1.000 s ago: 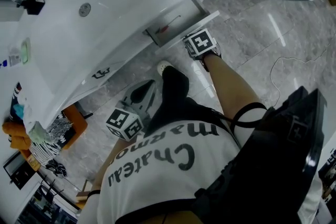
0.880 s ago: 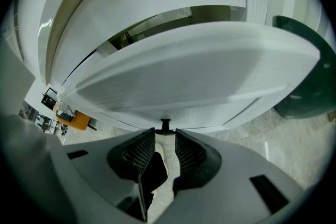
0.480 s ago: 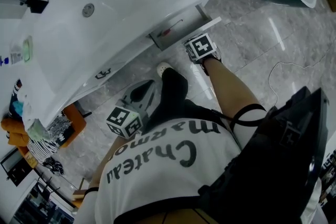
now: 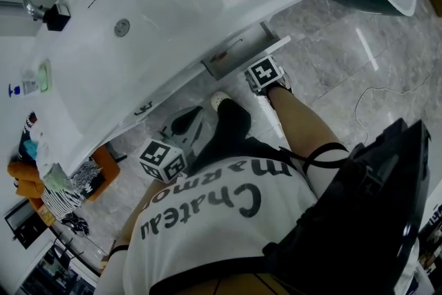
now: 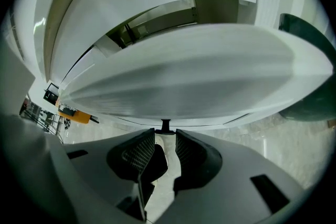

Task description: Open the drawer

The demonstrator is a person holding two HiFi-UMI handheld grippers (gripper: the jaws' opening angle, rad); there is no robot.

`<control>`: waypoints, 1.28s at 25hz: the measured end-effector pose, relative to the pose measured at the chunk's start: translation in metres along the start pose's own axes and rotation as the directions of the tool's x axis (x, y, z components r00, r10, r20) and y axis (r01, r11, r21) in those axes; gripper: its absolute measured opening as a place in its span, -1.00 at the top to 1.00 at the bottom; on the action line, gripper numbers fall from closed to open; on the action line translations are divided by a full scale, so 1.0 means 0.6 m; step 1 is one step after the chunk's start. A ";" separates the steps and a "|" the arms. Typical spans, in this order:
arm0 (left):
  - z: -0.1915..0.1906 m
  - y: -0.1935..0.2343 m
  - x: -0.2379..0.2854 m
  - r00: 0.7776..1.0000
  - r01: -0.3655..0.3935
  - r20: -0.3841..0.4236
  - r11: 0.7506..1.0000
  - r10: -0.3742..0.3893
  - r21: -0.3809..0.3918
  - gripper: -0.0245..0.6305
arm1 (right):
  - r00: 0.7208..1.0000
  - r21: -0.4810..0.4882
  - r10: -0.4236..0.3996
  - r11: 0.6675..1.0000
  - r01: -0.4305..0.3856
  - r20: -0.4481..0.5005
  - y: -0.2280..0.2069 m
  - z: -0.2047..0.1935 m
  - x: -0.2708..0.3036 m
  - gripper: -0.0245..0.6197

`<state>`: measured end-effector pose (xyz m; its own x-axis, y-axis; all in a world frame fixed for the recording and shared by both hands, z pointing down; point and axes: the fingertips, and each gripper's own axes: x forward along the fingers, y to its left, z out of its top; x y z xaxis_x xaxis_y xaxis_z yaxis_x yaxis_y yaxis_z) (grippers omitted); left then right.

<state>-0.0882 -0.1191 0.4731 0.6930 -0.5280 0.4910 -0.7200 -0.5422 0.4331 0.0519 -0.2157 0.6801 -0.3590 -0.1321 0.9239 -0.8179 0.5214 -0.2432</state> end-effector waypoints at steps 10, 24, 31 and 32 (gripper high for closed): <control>0.091 0.014 0.031 0.997 0.071 -0.005 0.993 -0.071 0.096 0.90 | 0.992 0.110 0.050 0.993 -0.038 -0.113 0.002 -0.035 0.003 0.89; 0.071 -0.023 -0.006 0.992 -0.089 0.096 0.996 0.087 0.017 0.90 | 0.995 -0.026 0.015 1.000 -0.012 0.102 -0.029 0.003 -0.066 0.89; -0.007 -0.126 -0.014 0.980 -0.136 0.137 0.989 0.143 -0.055 0.90 | 0.861 -0.014 0.214 0.972 -0.235 0.461 0.011 0.073 -0.238 0.89; -0.016 -0.141 -0.013 0.978 -0.147 0.139 0.987 0.155 -0.066 0.90 | 0.829 -0.037 0.243 0.965 -0.261 0.504 0.016 0.076 -0.273 0.89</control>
<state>-0.0333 -0.0628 0.4399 0.5716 -0.6909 0.4426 -0.8149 -0.4147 0.4049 0.0827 -0.2273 0.5130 -0.7231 -0.4073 0.5579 -0.6788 0.5685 -0.4647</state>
